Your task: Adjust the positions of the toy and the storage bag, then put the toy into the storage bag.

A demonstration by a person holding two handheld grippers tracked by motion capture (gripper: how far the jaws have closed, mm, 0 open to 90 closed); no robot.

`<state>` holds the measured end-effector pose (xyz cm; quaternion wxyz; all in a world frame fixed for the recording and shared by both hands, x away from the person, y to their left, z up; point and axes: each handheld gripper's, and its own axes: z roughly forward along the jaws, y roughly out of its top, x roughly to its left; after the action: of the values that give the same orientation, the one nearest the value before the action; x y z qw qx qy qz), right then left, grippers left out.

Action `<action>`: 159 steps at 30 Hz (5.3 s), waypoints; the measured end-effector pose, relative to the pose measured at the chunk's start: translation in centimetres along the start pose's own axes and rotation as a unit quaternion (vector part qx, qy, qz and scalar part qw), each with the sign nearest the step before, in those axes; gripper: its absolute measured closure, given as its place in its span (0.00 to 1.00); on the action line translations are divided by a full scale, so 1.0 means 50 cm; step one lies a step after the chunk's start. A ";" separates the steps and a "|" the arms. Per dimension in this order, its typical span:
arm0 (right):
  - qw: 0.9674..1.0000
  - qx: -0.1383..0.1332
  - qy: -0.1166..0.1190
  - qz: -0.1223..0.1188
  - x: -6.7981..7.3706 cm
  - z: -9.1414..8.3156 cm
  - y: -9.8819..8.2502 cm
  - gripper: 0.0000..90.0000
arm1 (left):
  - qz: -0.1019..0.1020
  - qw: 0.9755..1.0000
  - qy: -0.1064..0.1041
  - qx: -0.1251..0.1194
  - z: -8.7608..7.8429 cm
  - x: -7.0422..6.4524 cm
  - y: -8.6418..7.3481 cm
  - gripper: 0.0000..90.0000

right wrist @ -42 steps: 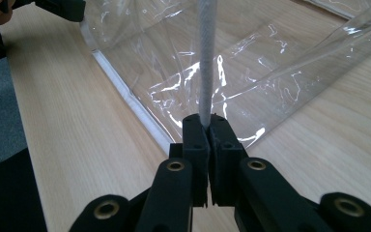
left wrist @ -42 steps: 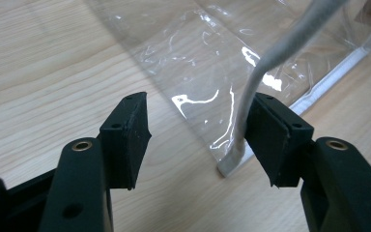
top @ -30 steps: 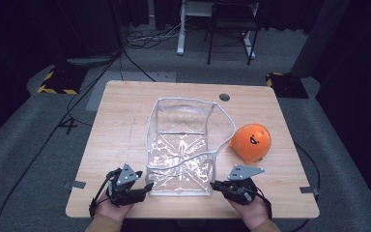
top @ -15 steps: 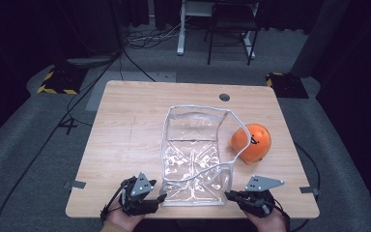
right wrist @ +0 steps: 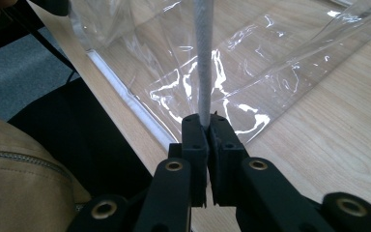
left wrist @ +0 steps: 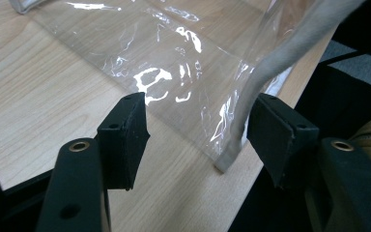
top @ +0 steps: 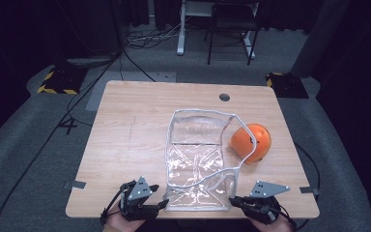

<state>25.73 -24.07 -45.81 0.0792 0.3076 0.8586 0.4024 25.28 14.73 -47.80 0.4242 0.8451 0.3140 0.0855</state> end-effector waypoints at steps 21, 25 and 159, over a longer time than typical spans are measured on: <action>0.999 -0.016 -0.027 0.013 -0.054 -0.082 0.042 0.66 | -0.001 1.000 0.008 -0.007 -0.087 0.028 -0.007 0.43; 0.999 -0.017 -0.038 0.016 -0.066 -0.093 0.049 0.65 | 0.001 1.000 0.019 0.001 -0.095 0.029 -0.002 0.43; 0.985 -0.017 -0.173 -0.010 -0.214 -0.361 0.441 0.89 | -0.055 0.989 0.131 0.032 -0.017 0.181 -0.092 0.38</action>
<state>37.60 -31.27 -18.69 0.2356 0.3630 0.8279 0.3568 29.97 22.77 -51.92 0.3565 0.8208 0.4158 0.1621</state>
